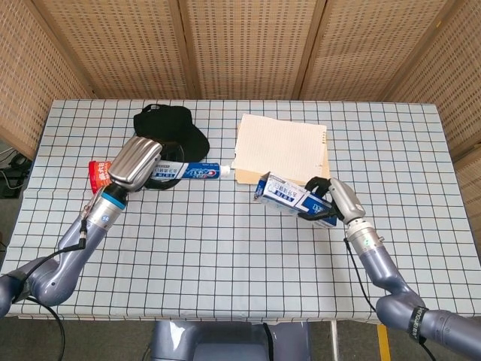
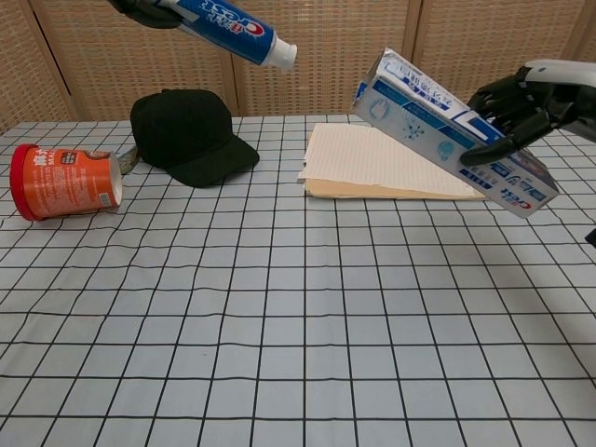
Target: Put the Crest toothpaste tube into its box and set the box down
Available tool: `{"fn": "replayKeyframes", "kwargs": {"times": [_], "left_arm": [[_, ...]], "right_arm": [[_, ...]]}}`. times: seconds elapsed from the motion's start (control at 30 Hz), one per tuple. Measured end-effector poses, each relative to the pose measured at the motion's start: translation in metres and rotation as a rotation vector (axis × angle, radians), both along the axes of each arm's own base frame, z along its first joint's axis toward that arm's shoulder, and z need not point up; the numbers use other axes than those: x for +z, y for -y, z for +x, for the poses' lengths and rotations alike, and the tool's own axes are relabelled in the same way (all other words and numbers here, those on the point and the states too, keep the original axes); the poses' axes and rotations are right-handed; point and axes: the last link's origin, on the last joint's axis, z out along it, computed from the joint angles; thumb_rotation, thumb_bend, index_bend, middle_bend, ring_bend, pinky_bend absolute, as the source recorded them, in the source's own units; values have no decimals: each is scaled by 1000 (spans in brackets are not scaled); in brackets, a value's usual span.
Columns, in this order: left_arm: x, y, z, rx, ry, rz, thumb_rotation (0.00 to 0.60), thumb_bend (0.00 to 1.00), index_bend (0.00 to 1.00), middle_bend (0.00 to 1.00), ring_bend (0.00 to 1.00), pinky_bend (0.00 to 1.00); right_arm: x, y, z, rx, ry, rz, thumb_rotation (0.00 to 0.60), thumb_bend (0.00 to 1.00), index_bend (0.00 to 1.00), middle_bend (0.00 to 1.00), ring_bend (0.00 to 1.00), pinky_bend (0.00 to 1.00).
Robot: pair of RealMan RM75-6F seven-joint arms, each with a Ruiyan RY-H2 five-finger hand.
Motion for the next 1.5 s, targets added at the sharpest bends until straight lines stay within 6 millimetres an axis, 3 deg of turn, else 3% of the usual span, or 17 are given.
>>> {"fn": "replayKeyframes", "kwargs": {"times": [0.53,1.17,1.5], "left_arm": [[-2,-5,41,-12,73,-127,600,418,892,596,550,479],[-19,-1,52,-19,33,-180,600,418,891,596,550,479],[-36,-1,69,-41,31,-211,600,419,890,596,550,479]], "right_arm": [[-6,0,-1,22,15,18,600,249,760,563,545,478],[-1,-2,-5,24,35,22,600,249,761,563,545,487],[0,-6,0,49,76,31,600,249,761,563,545,487]]}}
